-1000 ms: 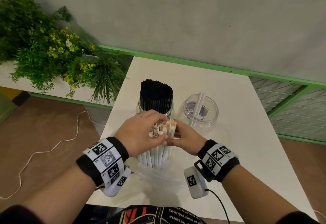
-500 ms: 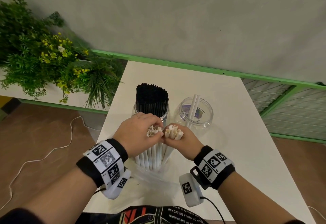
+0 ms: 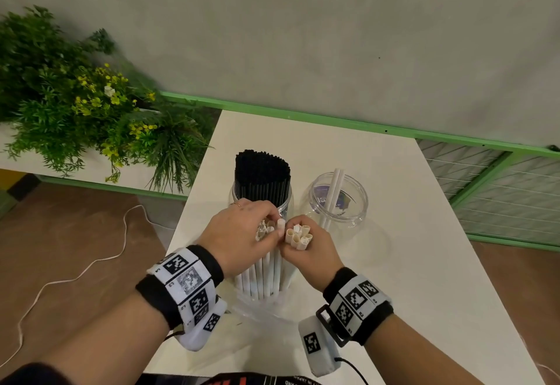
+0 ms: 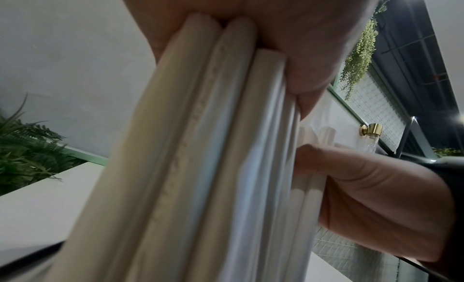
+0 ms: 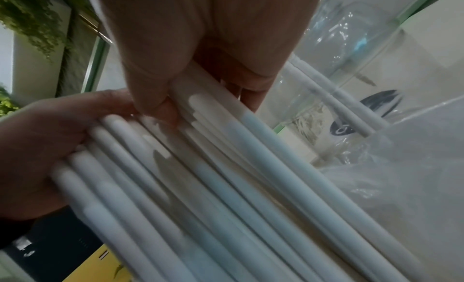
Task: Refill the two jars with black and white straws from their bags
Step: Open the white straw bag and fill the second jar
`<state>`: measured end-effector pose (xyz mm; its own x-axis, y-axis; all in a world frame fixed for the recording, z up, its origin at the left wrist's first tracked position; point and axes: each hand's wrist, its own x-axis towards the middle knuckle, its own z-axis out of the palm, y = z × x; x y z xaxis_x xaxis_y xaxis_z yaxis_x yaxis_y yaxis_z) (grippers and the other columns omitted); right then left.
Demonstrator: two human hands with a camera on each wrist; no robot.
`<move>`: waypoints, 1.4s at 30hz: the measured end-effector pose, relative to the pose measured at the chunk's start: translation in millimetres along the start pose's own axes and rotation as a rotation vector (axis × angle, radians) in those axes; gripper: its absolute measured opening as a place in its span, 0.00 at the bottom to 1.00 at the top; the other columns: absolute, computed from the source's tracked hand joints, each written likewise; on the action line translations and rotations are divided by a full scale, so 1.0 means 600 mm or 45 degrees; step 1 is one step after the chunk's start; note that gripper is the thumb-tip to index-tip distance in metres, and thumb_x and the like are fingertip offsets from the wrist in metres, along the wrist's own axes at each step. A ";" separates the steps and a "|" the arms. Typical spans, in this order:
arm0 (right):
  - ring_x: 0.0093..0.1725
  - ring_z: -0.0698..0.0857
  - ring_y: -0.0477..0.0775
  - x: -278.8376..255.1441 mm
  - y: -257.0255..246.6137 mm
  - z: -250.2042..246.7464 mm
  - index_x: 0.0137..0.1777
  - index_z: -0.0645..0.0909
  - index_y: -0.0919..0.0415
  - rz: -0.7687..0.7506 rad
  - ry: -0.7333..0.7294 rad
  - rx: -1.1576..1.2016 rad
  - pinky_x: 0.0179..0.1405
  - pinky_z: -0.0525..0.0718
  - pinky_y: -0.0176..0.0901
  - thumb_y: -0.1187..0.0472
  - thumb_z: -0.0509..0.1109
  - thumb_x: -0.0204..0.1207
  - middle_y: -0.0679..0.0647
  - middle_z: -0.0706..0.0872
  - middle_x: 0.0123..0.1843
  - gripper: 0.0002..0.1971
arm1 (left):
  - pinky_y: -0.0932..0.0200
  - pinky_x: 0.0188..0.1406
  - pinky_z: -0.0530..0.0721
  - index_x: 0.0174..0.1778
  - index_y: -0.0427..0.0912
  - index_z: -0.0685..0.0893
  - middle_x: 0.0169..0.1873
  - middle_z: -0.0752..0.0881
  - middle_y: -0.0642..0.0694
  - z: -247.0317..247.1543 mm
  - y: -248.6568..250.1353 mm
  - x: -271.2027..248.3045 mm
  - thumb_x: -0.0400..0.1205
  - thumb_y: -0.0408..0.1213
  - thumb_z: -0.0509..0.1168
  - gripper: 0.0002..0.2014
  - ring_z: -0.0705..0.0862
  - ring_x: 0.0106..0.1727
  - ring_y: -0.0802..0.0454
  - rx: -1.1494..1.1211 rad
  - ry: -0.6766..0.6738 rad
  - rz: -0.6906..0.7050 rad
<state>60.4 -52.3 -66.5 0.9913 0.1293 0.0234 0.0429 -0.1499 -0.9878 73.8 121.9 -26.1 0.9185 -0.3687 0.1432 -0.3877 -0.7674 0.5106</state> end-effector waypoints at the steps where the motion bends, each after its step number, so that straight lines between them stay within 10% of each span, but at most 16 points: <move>1: 0.32 0.78 0.42 -0.001 -0.001 0.001 0.45 0.77 0.55 -0.028 0.023 0.004 0.33 0.77 0.36 0.72 0.73 0.69 0.45 0.81 0.35 0.13 | 0.62 0.45 0.73 0.51 0.56 0.80 0.46 0.82 0.63 0.001 0.000 0.000 0.79 0.55 0.62 0.10 0.77 0.52 0.58 0.010 -0.005 -0.001; 8: 0.58 0.83 0.41 -0.004 0.004 -0.009 0.67 0.74 0.39 -0.356 0.051 -0.293 0.55 0.79 0.28 0.70 0.71 0.72 0.44 0.83 0.58 0.29 | 0.57 0.49 0.78 0.48 0.60 0.79 0.47 0.82 0.64 0.001 0.005 0.001 0.75 0.63 0.50 0.17 0.77 0.53 0.59 0.029 -0.051 -0.009; 13: 0.53 0.86 0.47 0.009 0.013 -0.021 0.58 0.82 0.50 -0.354 0.076 -0.272 0.48 0.87 0.49 0.61 0.67 0.73 0.47 0.87 0.52 0.14 | 0.56 0.50 0.79 0.48 0.62 0.79 0.47 0.82 0.65 0.000 0.005 0.004 0.74 0.62 0.52 0.16 0.76 0.53 0.61 0.019 -0.039 -0.044; 18: 0.46 0.85 0.69 0.023 -0.001 -0.043 0.56 0.83 0.47 -0.209 -0.074 -0.169 0.45 0.84 0.50 0.66 0.66 0.74 0.59 0.89 0.47 0.16 | 0.57 0.48 0.77 0.48 0.62 0.79 0.46 0.81 0.66 0.004 0.002 0.009 0.74 0.61 0.55 0.14 0.75 0.51 0.62 0.035 -0.025 -0.081; 24: 0.51 0.89 0.50 0.058 -0.059 -0.079 0.56 0.79 0.56 -0.277 -0.093 -0.038 0.55 0.82 0.36 0.75 0.61 0.80 0.50 0.87 0.49 0.14 | 0.55 0.51 0.79 0.46 0.64 0.77 0.45 0.79 0.67 0.006 0.003 0.017 0.74 0.60 0.54 0.11 0.76 0.51 0.61 0.040 -0.025 -0.119; 32: 0.51 0.90 0.59 0.095 -0.179 -0.150 0.53 0.78 0.58 -0.413 0.062 0.073 0.58 0.85 0.60 0.78 0.58 0.80 0.56 0.83 0.50 0.15 | 0.53 0.50 0.80 0.44 0.65 0.74 0.45 0.80 0.67 0.008 0.006 0.028 0.74 0.61 0.53 0.10 0.76 0.50 0.62 0.077 -0.033 -0.137; 42: 0.54 0.89 0.53 0.146 -0.217 -0.217 0.54 0.76 0.47 -0.627 0.342 -0.115 0.55 0.85 0.66 0.75 0.58 0.80 0.56 0.82 0.56 0.19 | 0.53 0.50 0.80 0.45 0.62 0.76 0.45 0.79 0.67 0.016 0.013 0.033 0.73 0.62 0.52 0.14 0.75 0.49 0.62 0.095 -0.003 -0.181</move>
<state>158.0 -149.2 84.0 0.8480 -0.0474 0.5279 0.5068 -0.2196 -0.8337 88.1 103.8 -27.6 0.9643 -0.2549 0.0723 -0.2590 -0.8487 0.4611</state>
